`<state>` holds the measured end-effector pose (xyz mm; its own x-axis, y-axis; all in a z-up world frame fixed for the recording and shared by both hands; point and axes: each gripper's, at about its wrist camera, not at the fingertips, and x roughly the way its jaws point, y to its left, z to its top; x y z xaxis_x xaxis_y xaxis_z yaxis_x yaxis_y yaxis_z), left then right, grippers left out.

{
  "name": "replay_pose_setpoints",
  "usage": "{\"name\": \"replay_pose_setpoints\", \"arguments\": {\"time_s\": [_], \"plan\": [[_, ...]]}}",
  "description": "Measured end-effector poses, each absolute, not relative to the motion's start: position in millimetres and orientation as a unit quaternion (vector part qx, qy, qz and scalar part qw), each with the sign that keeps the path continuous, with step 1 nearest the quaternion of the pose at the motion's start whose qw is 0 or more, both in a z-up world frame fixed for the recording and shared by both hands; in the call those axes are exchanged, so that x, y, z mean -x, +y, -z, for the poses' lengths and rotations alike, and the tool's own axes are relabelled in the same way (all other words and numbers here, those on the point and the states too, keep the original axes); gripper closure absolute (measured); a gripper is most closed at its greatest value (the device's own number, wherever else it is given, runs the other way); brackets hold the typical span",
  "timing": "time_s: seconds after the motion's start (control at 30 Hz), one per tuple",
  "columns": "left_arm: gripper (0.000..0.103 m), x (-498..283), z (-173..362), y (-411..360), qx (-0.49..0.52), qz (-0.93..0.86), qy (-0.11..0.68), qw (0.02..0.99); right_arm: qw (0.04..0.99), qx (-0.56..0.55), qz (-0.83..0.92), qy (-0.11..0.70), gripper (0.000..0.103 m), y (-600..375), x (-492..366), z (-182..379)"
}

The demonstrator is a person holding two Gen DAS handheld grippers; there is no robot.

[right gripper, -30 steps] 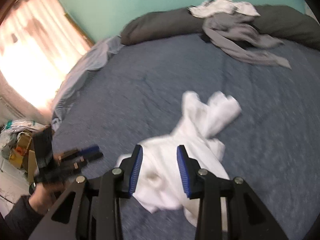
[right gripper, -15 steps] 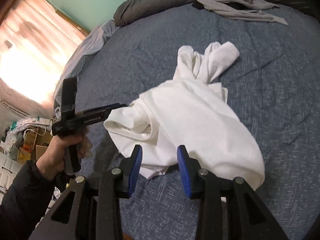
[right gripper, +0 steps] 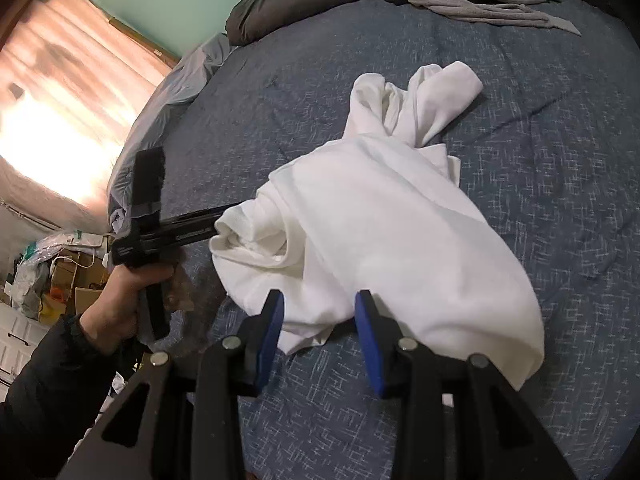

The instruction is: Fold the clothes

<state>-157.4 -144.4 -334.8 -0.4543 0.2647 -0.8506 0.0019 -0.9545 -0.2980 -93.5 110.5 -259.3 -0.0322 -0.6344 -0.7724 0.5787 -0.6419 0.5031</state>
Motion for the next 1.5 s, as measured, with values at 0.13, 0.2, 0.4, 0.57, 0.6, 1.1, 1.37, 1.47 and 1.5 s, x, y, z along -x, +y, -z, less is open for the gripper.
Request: {"name": "replay_pose_setpoints", "arguments": {"time_s": [0.13, 0.2, 0.4, 0.57, 0.6, 1.1, 1.37, 1.47, 1.5], "plan": [[0.086, 160, 335, -142, 0.514, -0.843, -0.131, 0.089, 0.427, -0.551, 0.717, -0.023, 0.066, 105, 91, 258], [0.098, 161, 335, -142, 0.514, -0.84, -0.142, 0.099, 0.429, -0.551, 0.715, -0.022, 0.066, 102, 91, 258], [0.1, 162, 316, -149, 0.494, -0.849, -0.152, 0.108, 0.429, -0.55, 0.717, -0.006, 0.06, 83, 89, 261], [0.1, 157, 287, -158, 0.47, -0.862, -0.16, 0.105, 0.424, -0.551, 0.718, -0.019, 0.057, 67, 92, 264], [0.1, 156, 282, -159, 0.466, -0.865, -0.156, 0.105, 0.42, -0.553, 0.719, -0.02, 0.057, 64, 93, 267], [0.1, 139, 177, -153, 0.396, -0.906, -0.111, 0.099, 0.385, -0.474, 0.792, 0.01, 0.1, 90, 102, 200], [0.1, 122, 73, -115, 0.333, -0.934, -0.07, 0.111, 0.383, -0.391, 0.836, 0.032, 0.1, 127, 101, 84], [0.1, 109, 27, -105, 0.3, -0.944, -0.06, 0.12, 0.383, -0.358, 0.851, 0.036, 0.1, 139, 100, 36], [0.1, 104, 12, -102, 0.289, -0.948, -0.057, 0.122, 0.382, -0.345, 0.856, 0.037, 0.1, 144, 100, 19]]}}
